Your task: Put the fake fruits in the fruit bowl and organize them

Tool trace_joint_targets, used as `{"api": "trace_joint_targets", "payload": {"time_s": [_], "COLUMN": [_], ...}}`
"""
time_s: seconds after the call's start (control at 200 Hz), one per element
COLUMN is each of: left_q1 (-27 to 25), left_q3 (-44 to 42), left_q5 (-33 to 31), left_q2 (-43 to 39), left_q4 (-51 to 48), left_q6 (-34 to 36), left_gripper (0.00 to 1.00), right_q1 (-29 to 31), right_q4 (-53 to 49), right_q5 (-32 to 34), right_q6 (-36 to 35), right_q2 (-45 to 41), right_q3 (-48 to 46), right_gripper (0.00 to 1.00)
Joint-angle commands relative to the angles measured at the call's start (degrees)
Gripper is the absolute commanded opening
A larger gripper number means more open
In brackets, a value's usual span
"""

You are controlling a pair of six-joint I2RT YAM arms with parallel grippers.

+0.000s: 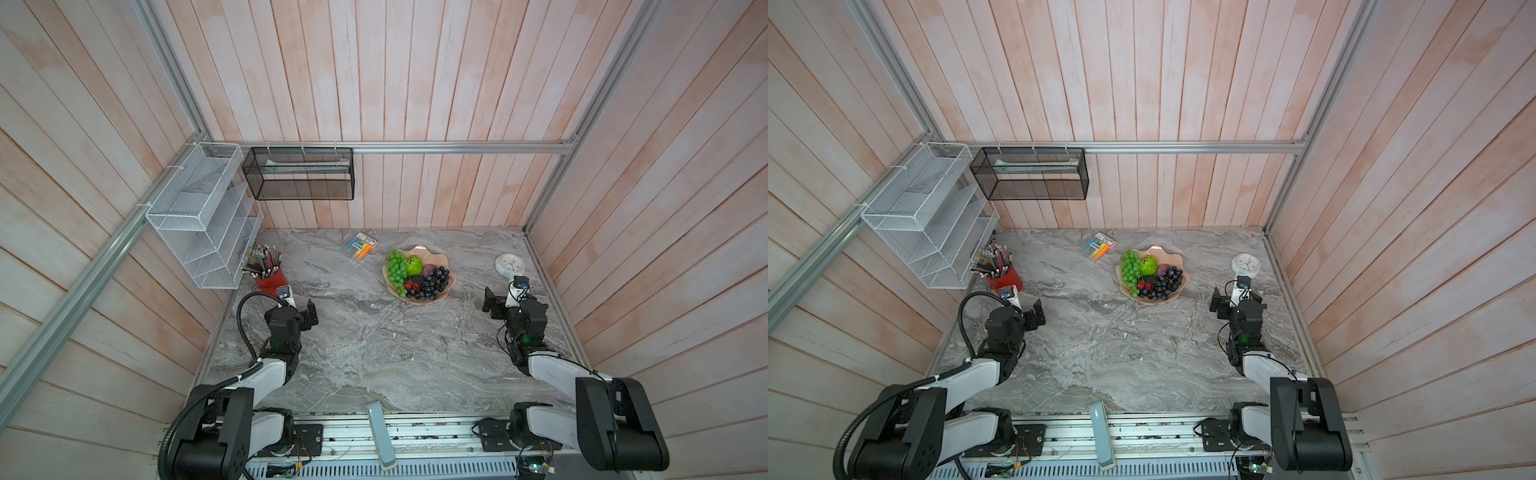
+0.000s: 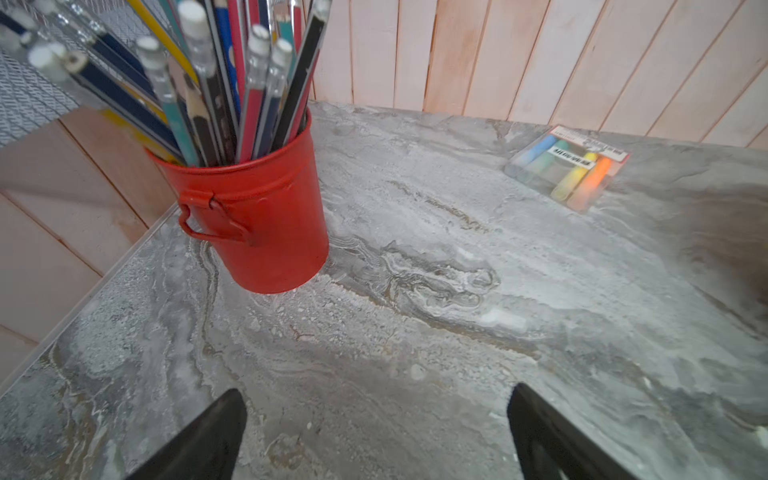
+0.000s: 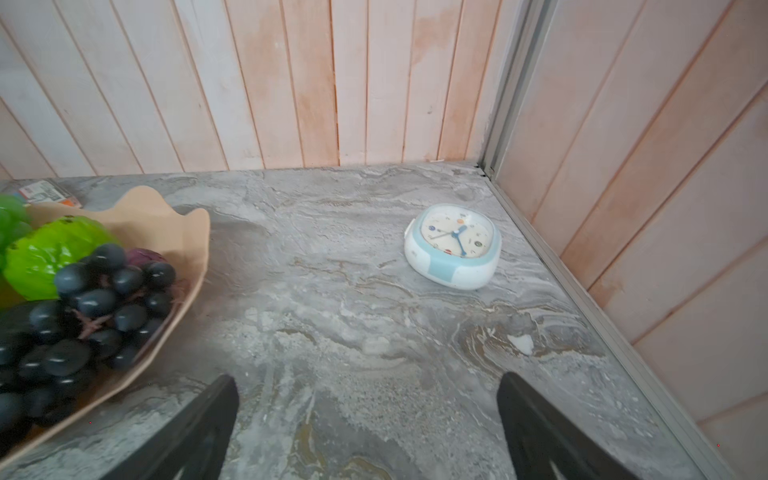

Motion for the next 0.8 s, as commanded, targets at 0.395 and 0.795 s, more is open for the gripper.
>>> {"api": "trace_joint_targets", "payload": {"time_s": [0.395, 0.795], "left_q1": [4.8, 4.3], "left_q3": [-0.5, 0.1], "left_q5": [6.3, 5.4], "left_q2": [17.5, 16.3], "left_q4": [33.4, 30.6], "left_q6": [2.6, 2.8], "left_gripper": [1.0, 1.0], "right_q1": [-2.7, -2.9], "right_q4": [22.7, 22.0], "right_q5": [-3.6, -4.0], "right_q6": [-0.1, -0.1], "right_q2": [14.6, 14.4], "right_q3": [-2.2, -1.9], "right_gripper": [0.98, 0.98]}}
